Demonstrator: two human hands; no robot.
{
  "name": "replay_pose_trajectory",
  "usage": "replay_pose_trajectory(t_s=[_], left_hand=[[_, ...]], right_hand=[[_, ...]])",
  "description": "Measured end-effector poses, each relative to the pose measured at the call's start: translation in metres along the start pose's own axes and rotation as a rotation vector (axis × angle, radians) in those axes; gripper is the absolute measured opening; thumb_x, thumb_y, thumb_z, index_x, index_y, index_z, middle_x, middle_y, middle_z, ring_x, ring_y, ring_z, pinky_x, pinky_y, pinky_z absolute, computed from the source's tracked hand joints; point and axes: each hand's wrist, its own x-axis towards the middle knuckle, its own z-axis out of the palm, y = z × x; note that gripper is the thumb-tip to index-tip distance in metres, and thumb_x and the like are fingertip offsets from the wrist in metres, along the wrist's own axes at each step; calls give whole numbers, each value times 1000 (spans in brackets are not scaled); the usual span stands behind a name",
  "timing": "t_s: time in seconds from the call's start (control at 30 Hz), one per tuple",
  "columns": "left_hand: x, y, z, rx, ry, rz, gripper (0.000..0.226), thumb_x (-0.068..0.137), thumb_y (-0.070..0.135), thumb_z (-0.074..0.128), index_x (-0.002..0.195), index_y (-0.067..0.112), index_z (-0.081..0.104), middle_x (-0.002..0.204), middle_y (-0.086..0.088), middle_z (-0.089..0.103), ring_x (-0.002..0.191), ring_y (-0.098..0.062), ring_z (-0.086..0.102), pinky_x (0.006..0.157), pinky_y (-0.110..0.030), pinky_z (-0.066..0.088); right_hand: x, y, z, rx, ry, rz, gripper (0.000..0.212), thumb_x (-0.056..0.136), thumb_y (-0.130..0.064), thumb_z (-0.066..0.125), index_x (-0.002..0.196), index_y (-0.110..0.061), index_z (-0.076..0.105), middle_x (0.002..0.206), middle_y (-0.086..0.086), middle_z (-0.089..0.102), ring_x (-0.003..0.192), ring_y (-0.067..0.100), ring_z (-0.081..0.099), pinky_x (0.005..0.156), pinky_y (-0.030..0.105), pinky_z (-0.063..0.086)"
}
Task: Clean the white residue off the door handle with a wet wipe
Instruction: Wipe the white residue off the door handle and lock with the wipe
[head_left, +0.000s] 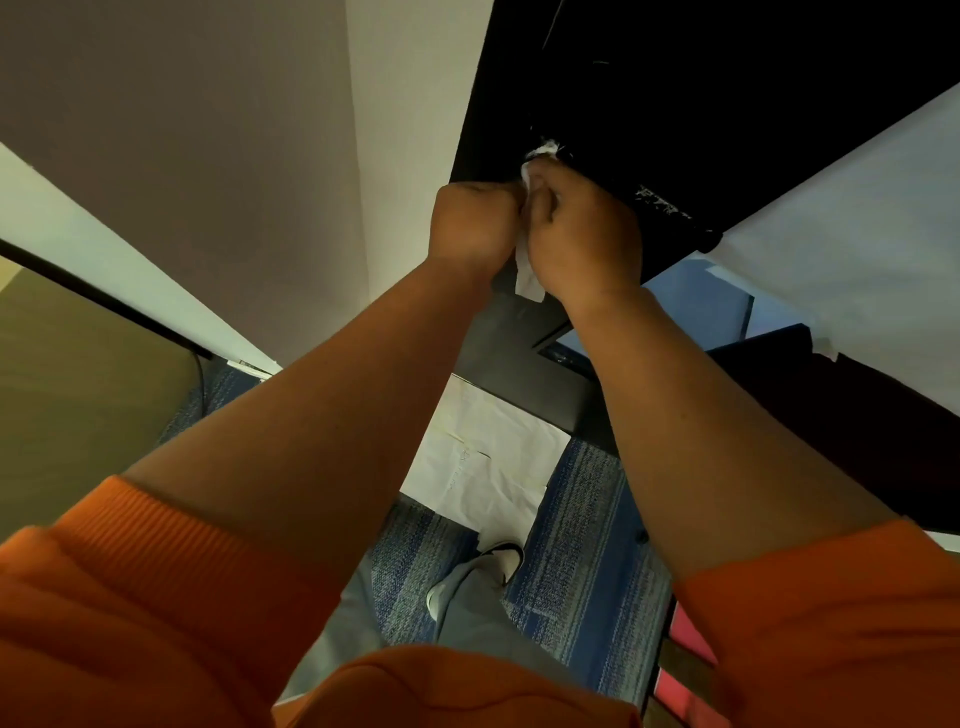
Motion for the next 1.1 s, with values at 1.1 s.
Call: replay_pose_trajectory(t_s=[1.1], left_hand=[[11, 13, -9, 230, 12, 110, 17, 87, 19, 72, 71, 24, 71, 79, 3, 73, 89, -21, 75, 84, -33, 61]], right_hand=[[2, -3, 35, 1793, -48, 889, 45, 102, -30, 55, 139, -5, 57, 140, 18, 60, 130, 31, 57, 112, 47, 43]])
